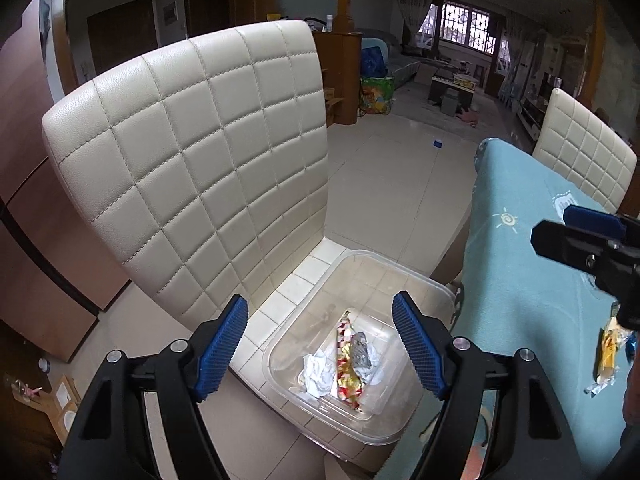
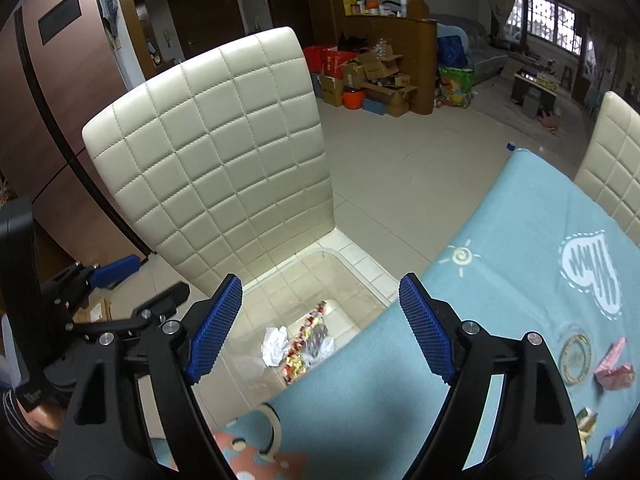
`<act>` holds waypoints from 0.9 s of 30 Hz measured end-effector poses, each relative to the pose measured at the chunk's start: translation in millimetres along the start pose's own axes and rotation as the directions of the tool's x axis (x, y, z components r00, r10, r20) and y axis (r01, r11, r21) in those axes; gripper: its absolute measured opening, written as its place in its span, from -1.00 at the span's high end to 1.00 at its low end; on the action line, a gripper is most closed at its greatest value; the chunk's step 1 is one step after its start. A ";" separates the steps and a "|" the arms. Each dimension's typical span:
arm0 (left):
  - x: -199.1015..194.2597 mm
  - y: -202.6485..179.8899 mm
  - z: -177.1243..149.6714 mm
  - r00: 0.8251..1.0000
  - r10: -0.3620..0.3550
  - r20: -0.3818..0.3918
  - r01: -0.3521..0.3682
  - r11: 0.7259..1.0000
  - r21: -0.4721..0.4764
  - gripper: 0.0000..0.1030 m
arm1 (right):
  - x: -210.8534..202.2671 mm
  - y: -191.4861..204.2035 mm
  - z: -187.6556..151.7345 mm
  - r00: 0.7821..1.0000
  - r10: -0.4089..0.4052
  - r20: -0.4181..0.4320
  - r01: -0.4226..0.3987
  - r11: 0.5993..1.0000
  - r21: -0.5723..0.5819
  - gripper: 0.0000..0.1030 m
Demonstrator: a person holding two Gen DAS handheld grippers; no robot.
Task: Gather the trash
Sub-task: 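Carry the blister pack and tissue to the bin and release them, then move both open tools back over the table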
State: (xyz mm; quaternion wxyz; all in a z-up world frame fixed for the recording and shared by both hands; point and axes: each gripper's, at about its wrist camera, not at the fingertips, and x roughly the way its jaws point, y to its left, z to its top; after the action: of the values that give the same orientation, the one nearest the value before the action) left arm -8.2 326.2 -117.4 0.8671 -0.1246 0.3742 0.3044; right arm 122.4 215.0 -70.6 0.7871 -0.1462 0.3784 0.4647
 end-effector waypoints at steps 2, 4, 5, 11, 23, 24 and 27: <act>-7.4 -4.8 -0.6 1.000 -0.009 0.010 0.009 1.000 0.007 -0.42 | -11.3 -2.1 -7.7 1.000 -0.012 0.006 0.012 1.000 -0.002 -0.57; -16.4 -11.1 -2.3 1.000 -0.020 0.019 0.020 1.000 0.018 -0.42 | -21.6 -4.5 -16.4 1.000 -0.024 0.010 0.024 1.000 0.005 -0.57; -20.6 -14.5 -3.5 0.999 -0.027 0.022 0.026 0.999 0.026 -0.42 | -26.4 -7.1 -20.8 1.000 -0.028 0.011 0.028 1.000 0.011 -0.57; -48.4 -41.3 -17.2 0.997 -0.069 0.030 0.066 0.993 0.099 -0.42 | -59.8 -20.5 -50.0 0.998 -0.067 0.021 0.066 0.996 0.057 -0.57; -97.9 -129.0 -34.8 0.975 -0.216 0.052 0.197 0.948 0.251 -0.55 | -150.9 -67.9 -119.6 0.974 -0.219 0.056 0.207 0.965 0.161 -0.57; -101.6 -140.6 -37.4 0.971 -0.235 0.048 0.213 0.938 0.272 -0.55 | -158.4 -74.3 -126.3 0.970 -0.237 0.054 0.224 0.958 0.177 -0.57; -108.6 -164.0 -42.7 0.961 -0.274 0.034 0.251 0.918 0.308 -0.55 | -179.8 -93.9 -145.7 0.957 -0.287 0.046 0.270 0.936 0.225 -0.57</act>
State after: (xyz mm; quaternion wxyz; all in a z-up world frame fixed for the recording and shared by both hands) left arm 11.2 131.5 -70.0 0.9225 -0.0286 0.3625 0.1295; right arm 83.9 -30.7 -48.3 0.8703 -0.0937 0.3710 0.3102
